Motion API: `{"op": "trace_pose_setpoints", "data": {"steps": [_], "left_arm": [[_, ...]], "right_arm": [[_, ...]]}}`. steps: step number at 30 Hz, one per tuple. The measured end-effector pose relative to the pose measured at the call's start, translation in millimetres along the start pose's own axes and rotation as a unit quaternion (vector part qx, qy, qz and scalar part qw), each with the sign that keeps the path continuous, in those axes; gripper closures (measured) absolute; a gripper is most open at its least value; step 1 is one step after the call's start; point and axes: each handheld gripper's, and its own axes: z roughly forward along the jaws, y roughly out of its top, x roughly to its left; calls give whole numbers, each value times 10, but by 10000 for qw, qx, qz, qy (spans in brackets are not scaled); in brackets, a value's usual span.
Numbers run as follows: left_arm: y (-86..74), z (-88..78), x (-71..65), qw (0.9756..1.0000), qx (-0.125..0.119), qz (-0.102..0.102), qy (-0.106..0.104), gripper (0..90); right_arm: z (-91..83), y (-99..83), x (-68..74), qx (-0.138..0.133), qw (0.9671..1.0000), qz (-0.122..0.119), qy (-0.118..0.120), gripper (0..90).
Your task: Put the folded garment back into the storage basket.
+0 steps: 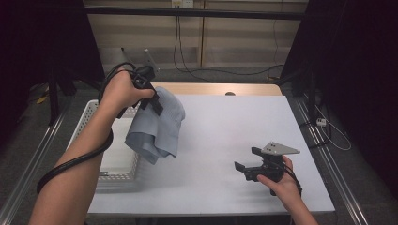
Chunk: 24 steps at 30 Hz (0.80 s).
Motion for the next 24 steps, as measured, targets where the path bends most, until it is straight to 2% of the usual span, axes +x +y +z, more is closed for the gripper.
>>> {"op": "trace_pose_setpoints", "data": {"steps": [8, 17, 24], "left_arm": [[-23, -46, 80, 10000, 50, -55, -9, 730], [-39, -177, 161, 9999, -27, -127, 10, 730], [-54, -223, 200, 9997, -1, -184, 152, 730]], "right_arm": [[15, -4, 11, 27, 10000, -23, 21, 66], [20, -8, 1, 46, 10000, -9, 36, 67], [2, 20, 4, -18, 10000, -4, 49, 67]]}}
